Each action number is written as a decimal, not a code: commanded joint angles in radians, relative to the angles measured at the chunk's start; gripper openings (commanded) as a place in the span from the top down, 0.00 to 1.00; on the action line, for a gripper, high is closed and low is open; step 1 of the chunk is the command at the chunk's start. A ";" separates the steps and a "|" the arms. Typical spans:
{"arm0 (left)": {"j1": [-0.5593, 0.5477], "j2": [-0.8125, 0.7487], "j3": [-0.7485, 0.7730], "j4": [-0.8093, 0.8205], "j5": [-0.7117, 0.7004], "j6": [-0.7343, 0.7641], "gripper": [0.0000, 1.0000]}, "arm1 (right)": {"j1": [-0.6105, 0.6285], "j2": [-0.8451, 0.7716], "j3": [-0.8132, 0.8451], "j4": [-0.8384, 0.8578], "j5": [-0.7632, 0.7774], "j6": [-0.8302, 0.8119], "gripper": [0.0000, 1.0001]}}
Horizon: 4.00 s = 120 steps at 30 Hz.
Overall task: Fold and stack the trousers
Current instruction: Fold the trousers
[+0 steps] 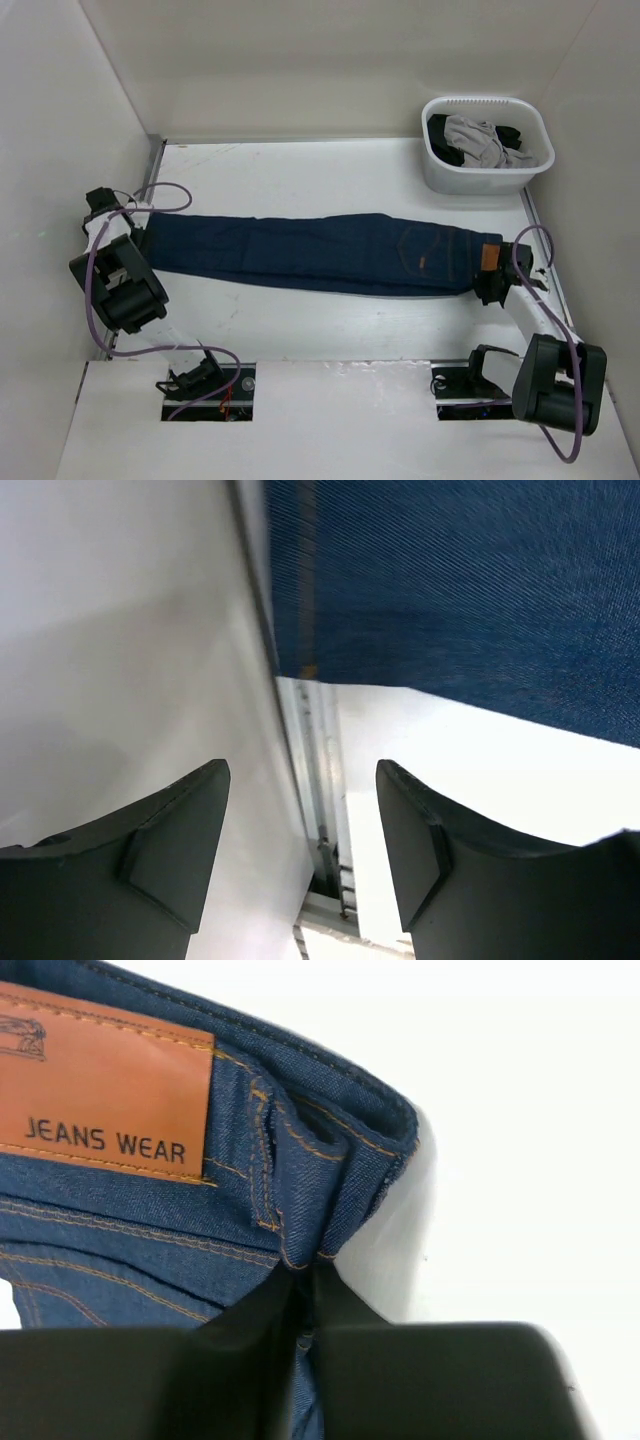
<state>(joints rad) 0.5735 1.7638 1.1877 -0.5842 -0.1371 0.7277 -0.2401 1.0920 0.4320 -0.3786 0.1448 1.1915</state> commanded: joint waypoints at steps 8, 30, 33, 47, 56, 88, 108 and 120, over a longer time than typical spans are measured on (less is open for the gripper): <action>-0.040 -0.037 0.145 -0.112 0.139 -0.091 0.41 | -0.067 -0.171 0.143 -0.077 0.168 -0.307 1.00; -0.232 0.218 0.107 -0.020 0.031 -0.131 0.43 | 1.163 0.391 0.775 0.193 0.444 -0.929 1.00; -0.232 0.215 0.108 -0.020 0.031 -0.123 0.43 | 1.230 0.538 0.891 0.195 0.437 -0.859 1.00; -0.232 0.221 0.104 -0.012 0.031 -0.119 0.43 | 1.338 0.744 1.025 0.243 0.283 -0.793 1.00; -0.232 0.221 0.104 -0.012 0.031 -0.119 0.42 | 1.345 0.754 1.016 0.182 -0.132 -0.921 0.12; -1.002 -0.024 0.066 -0.220 0.372 -0.261 0.45 | 0.641 0.534 0.482 0.440 -0.074 -0.431 0.93; -1.048 0.054 -0.089 -0.066 0.274 -0.283 0.46 | 0.614 0.528 0.719 0.254 0.162 -0.579 0.59; -1.038 0.068 -0.065 -0.085 0.278 -0.306 0.45 | 0.710 0.126 0.242 0.236 0.049 -0.380 0.00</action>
<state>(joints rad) -0.4648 1.7752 1.1404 -0.7151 0.1516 0.4335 0.4603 1.2034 0.7864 -0.1226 0.2478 0.7136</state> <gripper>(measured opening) 0.550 0.998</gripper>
